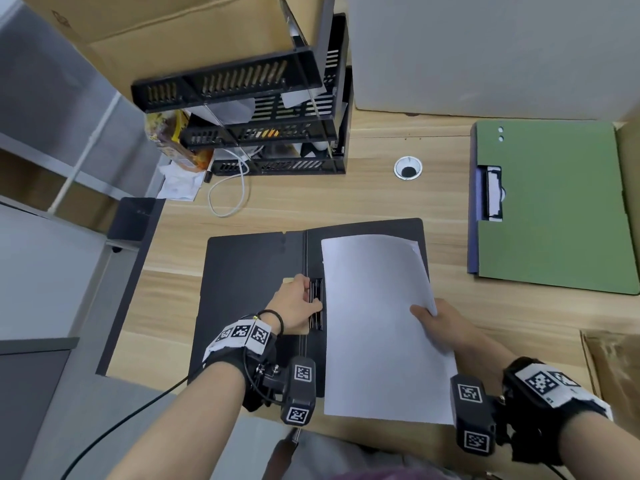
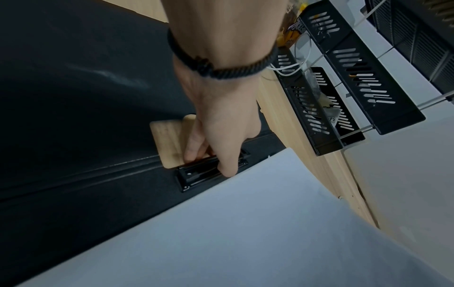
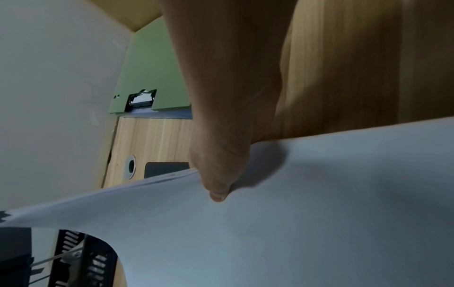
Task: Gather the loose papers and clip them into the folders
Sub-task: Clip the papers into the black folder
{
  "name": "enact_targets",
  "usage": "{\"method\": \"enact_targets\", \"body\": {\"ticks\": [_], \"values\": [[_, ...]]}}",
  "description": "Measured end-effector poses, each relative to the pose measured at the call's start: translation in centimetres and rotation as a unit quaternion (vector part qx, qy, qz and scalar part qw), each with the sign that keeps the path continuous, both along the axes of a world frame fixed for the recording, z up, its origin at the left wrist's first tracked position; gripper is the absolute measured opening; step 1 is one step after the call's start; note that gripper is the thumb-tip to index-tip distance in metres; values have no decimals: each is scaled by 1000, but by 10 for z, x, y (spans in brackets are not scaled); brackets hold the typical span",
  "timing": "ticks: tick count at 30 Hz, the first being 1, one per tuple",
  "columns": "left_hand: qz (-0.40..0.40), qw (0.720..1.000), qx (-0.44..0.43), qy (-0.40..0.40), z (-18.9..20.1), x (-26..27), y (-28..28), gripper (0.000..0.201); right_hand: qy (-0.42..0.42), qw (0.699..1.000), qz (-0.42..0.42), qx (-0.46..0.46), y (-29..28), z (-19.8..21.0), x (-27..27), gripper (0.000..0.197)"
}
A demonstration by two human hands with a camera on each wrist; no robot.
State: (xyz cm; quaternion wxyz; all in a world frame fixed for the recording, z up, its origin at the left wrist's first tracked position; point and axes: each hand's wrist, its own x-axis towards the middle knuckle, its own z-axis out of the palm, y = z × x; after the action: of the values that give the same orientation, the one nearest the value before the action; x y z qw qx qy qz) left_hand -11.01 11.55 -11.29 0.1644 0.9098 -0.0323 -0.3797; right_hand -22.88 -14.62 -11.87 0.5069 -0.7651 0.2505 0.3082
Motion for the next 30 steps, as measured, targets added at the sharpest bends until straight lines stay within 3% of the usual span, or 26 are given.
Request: {"method": "enact_targets", "body": {"ticks": [5,14,20,30], "values": [[-16,1000,-3,-3,7,-4,-1,48,-19,1000,12,5,4,7,14,38],[-41,999,19,13,10,-2,-4,42,-48,999,-7,12,15,12,26,35],[-47,999,15,14,9,-3,-4,37,-55,998,24,-4,20,14,33,28],[-39,999,21,14,11,-3,-7,38,-31,998,43,-27,24,18,35,30]]}}
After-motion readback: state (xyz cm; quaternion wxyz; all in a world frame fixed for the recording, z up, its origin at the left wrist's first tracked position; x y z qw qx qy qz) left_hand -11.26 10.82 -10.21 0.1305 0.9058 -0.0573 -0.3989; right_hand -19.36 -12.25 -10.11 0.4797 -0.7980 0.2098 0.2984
